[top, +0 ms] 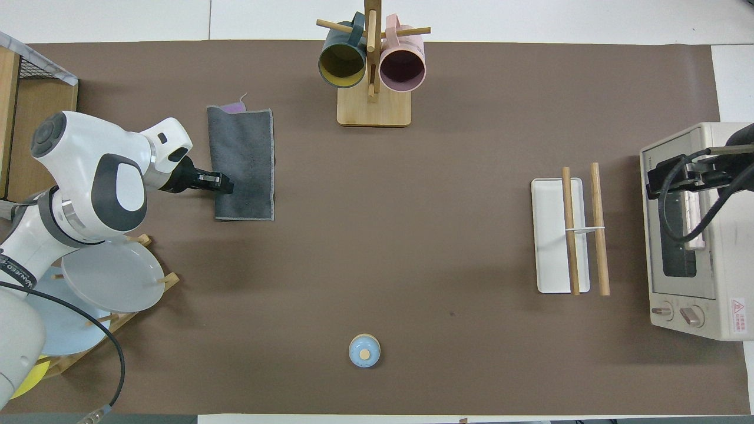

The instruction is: Fold towel and hang on rack

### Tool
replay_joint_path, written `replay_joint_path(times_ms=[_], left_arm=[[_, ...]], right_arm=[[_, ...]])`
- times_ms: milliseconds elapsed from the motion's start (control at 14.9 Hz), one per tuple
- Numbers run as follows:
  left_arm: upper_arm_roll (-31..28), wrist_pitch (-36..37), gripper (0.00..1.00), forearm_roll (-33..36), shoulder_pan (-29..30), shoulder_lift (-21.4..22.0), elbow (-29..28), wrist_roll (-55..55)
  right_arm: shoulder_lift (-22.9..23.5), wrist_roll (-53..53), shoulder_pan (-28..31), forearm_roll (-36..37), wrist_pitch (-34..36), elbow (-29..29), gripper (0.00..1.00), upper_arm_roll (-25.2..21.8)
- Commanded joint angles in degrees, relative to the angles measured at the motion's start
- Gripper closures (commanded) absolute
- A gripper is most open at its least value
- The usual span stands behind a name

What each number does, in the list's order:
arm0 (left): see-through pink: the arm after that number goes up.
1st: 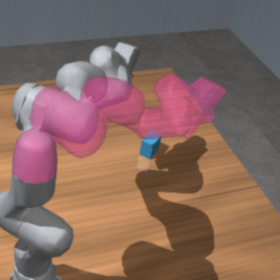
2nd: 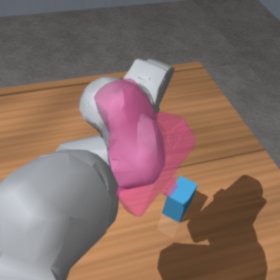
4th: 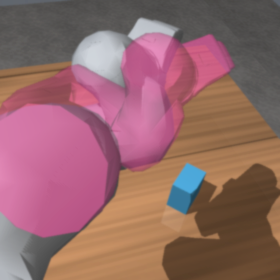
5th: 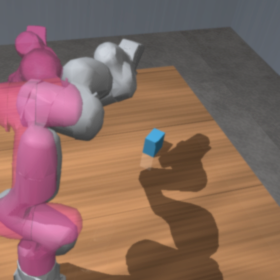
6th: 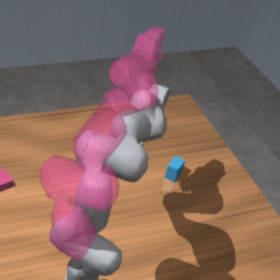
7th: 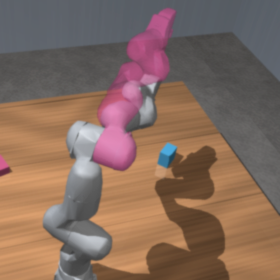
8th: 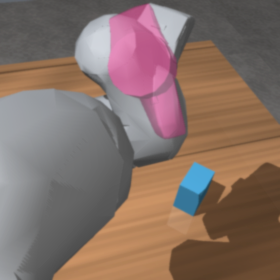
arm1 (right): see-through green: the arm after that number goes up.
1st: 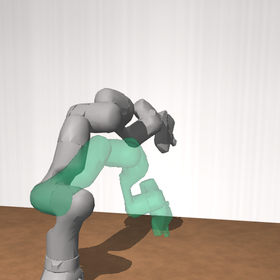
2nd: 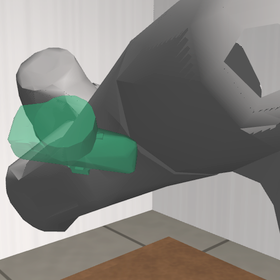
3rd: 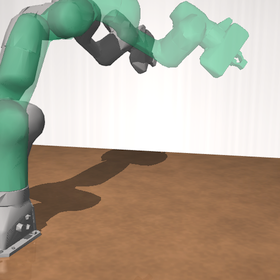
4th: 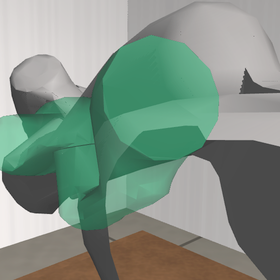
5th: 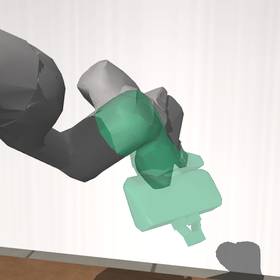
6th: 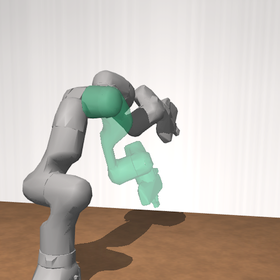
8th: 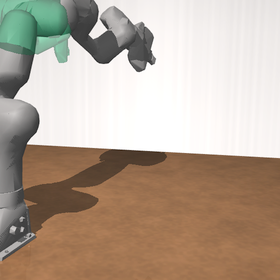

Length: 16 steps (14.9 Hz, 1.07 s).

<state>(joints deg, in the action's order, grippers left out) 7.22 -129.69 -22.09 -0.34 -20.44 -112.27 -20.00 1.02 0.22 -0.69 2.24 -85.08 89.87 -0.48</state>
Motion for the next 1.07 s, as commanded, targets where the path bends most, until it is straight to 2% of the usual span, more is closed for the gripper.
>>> replay_joint_path(times_ms=[0,269,537,739,873,1007], left_arm=[[-0.01,-0.39,1.00,-1.20,0.52,-0.39,-0.41,-0.65],[-0.01,0.57,1.00,-1.20,0.69,-0.13,0.38,0.49],[-0.27,8.73,1.00,-0.32,0.52,1.79,5.30,11.17],[-0.19,15.23,1.00,0.56,-0.36,5.57,7.67,24.09],[0.34,19.63,1.00,0.65,-0.53,7.60,10.04,34.97],[1.74,23.15,1.00,0.65,-0.97,9.35,12.15,43.69]], right_arm=[[-1.02,0.84,0.25,-1.19,-1.32,1.00,0.00,1.01],[-1.02,0.75,0.07,-1.27,-1.50,1.09,0.00,1.71],[-1.63,-0.29,0.16,-4.16,-1.50,2.32,0.00,1.71],[-2.16,-9.24,0.33,-10.83,-3.16,4.07,0.00,1.71],[-3.30,-19.93,0.25,-19.51,-3.95,6.53,0.00,1.63],[-4.01,-29.35,-0.19,-23.50,-6.84,8.12,0.00,1.71]])
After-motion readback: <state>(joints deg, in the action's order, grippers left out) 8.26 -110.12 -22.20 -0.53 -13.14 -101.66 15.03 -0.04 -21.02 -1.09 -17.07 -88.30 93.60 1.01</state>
